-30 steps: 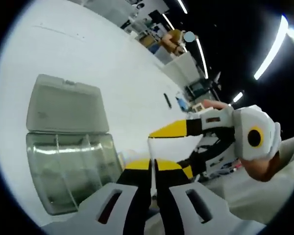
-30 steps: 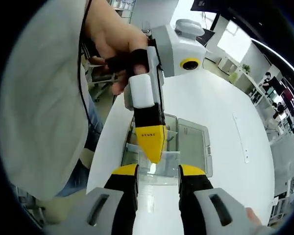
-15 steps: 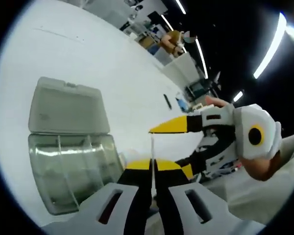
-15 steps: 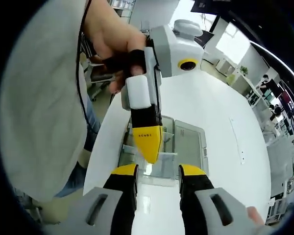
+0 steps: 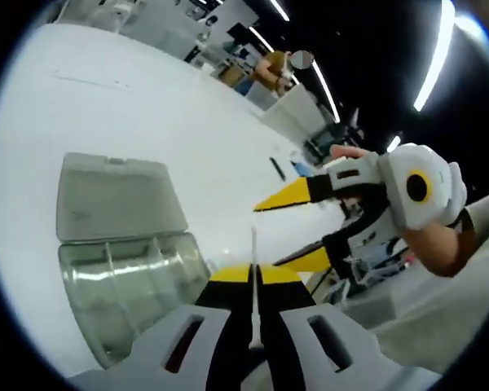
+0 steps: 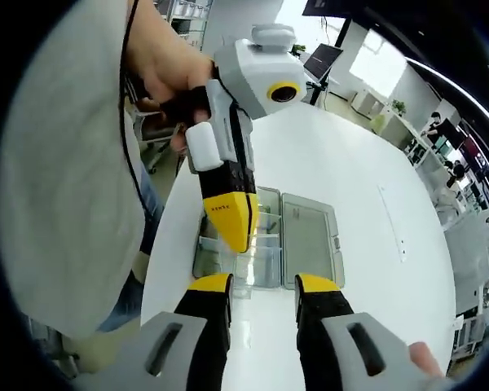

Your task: Insert the divider into the dual guide fixture by aligning both edges with the guide slots and pushing it downward to the bottom, including one-sided entry, uneven engagement, binding, and posture correction.

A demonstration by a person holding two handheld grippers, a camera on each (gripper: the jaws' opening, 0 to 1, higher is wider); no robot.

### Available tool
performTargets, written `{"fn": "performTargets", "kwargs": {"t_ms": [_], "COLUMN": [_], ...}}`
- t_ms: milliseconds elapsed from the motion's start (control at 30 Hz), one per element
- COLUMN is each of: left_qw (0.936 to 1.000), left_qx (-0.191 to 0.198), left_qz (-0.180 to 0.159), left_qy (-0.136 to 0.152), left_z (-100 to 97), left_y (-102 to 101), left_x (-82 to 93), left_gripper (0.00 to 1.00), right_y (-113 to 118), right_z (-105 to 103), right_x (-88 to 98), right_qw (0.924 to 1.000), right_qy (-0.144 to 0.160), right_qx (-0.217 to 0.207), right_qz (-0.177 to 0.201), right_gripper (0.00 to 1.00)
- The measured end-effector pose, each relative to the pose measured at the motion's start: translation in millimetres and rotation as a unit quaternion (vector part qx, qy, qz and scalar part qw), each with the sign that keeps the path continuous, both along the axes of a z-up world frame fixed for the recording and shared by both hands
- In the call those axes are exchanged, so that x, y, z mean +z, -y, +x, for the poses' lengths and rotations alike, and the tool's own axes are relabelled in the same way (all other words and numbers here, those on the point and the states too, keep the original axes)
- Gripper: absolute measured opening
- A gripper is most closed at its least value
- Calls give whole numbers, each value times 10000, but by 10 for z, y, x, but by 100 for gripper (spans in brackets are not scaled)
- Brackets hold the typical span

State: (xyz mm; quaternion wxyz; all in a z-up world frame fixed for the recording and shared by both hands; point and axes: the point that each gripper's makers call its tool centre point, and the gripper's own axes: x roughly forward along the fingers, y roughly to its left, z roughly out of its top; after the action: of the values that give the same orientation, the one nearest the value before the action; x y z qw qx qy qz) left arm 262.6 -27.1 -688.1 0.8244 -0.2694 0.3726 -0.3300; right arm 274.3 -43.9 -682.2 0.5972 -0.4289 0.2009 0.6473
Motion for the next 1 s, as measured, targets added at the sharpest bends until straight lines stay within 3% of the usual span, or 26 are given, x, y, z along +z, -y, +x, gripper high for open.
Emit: {"fn": "performTargets", "kwargs": {"t_ms": [300, 1000], "left_qw": [9988, 9905], "left_qx": [-217, -607], "left_qz": [193, 587], "left_qy": [392, 1083], "left_z": [-21, -50], "left_y": [18, 19], "left_x": [16, -2], "left_gripper": [0, 0], "right_y": [46, 87], "right_z": [23, 55], "right_x": [40, 112], "right_qw": [9999, 9986], "right_qy": [-145, -523], "right_qx": [11, -37], "right_qz": [-26, -19], "right_gripper": [20, 21]}}
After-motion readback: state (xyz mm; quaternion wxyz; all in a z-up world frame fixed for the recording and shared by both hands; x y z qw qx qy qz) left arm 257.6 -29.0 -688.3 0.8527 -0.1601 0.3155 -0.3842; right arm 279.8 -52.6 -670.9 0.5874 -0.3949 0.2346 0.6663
